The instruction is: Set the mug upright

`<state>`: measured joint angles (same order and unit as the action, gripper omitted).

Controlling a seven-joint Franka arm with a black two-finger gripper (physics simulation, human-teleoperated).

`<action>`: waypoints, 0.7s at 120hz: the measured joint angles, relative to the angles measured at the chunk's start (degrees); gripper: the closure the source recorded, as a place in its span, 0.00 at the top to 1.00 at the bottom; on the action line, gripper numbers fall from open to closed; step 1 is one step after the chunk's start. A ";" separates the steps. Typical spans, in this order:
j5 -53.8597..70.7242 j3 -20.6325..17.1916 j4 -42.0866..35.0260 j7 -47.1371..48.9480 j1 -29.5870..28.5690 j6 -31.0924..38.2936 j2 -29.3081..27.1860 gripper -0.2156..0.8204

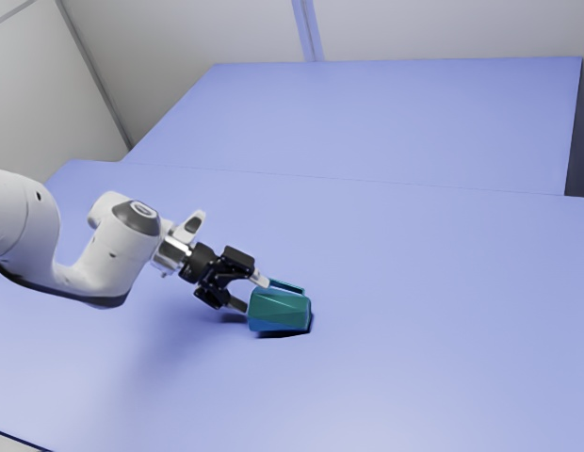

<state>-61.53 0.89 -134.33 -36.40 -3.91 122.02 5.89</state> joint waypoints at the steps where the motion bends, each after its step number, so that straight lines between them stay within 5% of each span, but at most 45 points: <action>1: -0.22 0.00 -0.02 -0.26 0.01 -0.08 0.06 0.79; 33: -6.50 -0.18 -0.08 -8.75 0.59 -3.87 1.15 0.78; 59: -7.83 -0.18 0.31 -13.63 0.41 -5.72 1.09 0.30; 84: -7.97 -1.20 0.93 -16.82 1.04 -6.35 0.29 0.11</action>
<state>-69.50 -0.31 -133.40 -53.21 -2.87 115.67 6.18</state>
